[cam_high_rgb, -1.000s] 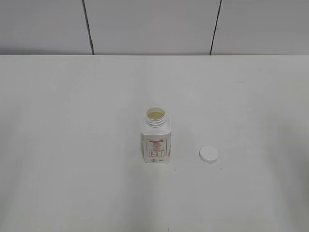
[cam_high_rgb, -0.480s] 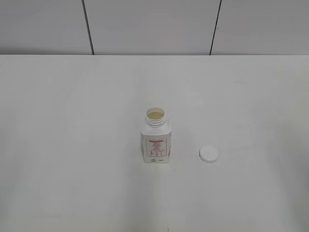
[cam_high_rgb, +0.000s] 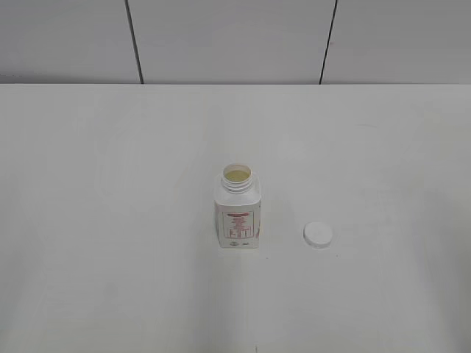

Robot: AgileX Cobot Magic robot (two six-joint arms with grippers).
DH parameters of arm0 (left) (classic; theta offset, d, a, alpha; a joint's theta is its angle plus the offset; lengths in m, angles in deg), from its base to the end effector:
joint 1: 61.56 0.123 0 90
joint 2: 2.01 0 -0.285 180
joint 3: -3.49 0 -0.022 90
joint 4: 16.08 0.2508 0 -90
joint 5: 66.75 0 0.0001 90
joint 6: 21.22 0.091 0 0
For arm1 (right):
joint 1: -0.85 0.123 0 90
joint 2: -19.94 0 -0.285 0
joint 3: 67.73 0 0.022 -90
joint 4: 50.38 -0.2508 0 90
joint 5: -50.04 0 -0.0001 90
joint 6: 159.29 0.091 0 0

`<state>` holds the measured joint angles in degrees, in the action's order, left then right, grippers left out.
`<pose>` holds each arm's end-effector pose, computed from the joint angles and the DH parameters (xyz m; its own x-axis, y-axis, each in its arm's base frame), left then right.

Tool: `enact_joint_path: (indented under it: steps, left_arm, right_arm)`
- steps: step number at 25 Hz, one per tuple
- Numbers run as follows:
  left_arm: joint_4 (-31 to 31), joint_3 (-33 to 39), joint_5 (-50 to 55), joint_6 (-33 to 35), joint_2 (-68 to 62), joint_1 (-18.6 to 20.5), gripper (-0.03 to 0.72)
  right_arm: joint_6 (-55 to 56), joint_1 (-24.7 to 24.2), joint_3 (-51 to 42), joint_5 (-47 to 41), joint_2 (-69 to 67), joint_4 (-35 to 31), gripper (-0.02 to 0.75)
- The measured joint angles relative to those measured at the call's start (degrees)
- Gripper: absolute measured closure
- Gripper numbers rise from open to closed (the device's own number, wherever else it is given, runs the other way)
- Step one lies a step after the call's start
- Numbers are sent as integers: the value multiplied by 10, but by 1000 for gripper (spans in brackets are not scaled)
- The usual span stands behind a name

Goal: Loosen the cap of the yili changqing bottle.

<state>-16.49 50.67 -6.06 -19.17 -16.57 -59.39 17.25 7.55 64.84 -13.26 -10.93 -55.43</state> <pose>0.0114 -0.0001 0.2839 -0.5366 0.0120 -0.8437 -0.0153 0.9996 0.0239 0.0517 0.0133 0.2706 -0.7738 -0.1117 -0.6235 -0.1810 0.9823 0.0487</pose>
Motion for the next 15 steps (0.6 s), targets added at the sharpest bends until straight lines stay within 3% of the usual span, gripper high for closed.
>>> enact_joint_path:
  steps: [15]
  left_arm:
    - [4, 1, 0, 0, 72, 0, 222]
  right_arm:
    - [-5, 0, -4, 2, 230, 0, 143]
